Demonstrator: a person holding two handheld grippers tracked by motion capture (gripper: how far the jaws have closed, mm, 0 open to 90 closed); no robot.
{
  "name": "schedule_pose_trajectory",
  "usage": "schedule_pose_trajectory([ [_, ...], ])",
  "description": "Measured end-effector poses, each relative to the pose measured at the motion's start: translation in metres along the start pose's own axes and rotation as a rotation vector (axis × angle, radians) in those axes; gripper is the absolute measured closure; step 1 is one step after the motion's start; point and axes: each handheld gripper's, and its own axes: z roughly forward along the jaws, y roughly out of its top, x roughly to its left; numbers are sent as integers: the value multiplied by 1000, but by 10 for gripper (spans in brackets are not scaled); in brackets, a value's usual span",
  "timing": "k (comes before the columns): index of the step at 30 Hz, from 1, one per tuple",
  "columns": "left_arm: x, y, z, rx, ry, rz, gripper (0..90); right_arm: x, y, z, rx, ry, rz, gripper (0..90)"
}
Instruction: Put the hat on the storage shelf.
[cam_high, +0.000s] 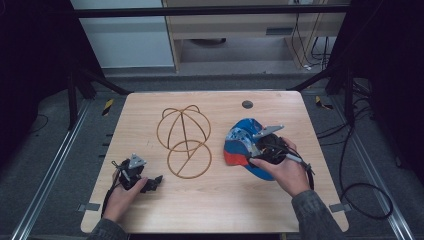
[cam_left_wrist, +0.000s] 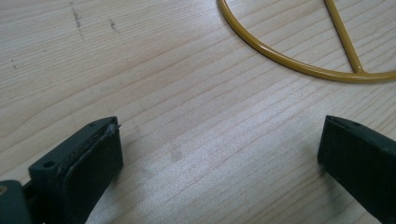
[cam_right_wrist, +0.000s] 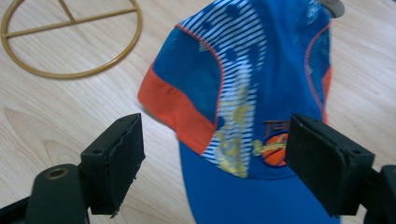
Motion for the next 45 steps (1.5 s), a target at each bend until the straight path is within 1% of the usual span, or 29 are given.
schedule_pose_trajectory([
  [2, 0, 0, 0, 0, 2, -2, 0, -7, 6, -3, 12, -1, -3, 216],
  [3, 0, -1, 0, 0, 3, -3, 0, -10, 8, -4, 20, -4, -9, 222],
  [4, 0, -1, 0, 0, 3, -3, 0, -15, 12, -4, 30, 4, -19, 231],
  [6, 0, -1, -1, 0, 3, -3, 0, -21, 19, -3, 57, 5, -33, 235],
  [8, 0, -1, -1, 1, 4, -4, 0, -26, 24, -1, 73, 7, -47, 227],
  [9, 0, -1, -1, 1, 6, -7, 0, -28, 26, 0, 80, -2, -56, 225],
  [13, 0, -1, -2, 2, 8, -8, 0, -37, 37, 9, 121, -10, -66, 211],
  [16, 0, -2, -2, 4, 8, -6, 0, -42, 43, 18, 133, 14, -52, 205],
  [17, 0, -2, -2, -1, 8, -11, 0, -43, 46, 21, 141, 19, -52, 209],
  [20, 0, -2, -2, -1, 8, -11, 0, -47, 54, 31, 152, 13, -59, 296],
  [23, 0, -2, -2, -1, 8, -7, 0, -48, 59, 38, 158, 25, -57, 362],
  [24, 0, -2, -2, -2, 8, -7, 0, -48, 62, 41, 156, 24, -64, 385],
  [25, 0, -2, -2, -2, 8, -7, 0, -48, 65, 43, 153, 24, -68, 398],
  [28, 0, -2, -2, -2, 8, -7, 0, -48, 72, 47, 137, 31, -59, 446],
  [30, 0, -2, -2, -1, 7, -7, 0, -49, 74, 51, 145, 33, -58, 458],
  [37, 0, -2, -2, -2, 8, -7, 0, -49, 73, 62, 162, 62, -64, 534],
  [38, 0, -2, -2, -2, 9, -7, 0, -49, 73, 63, 166, 61, -69, 547],
  [40, 0, -2, -2, -2, 8, -7, 0, -50, 72, 64, 171, 61, -60, 576],
  [43, 0, -2, -2, -2, 8, -7, 0, -51, 72, 68, 175, 67, -60, 643],
  [45, 0, -2, -2, -2, 8, -7, 0, -52, 71, 69, 181, 72, -63, 719],
])
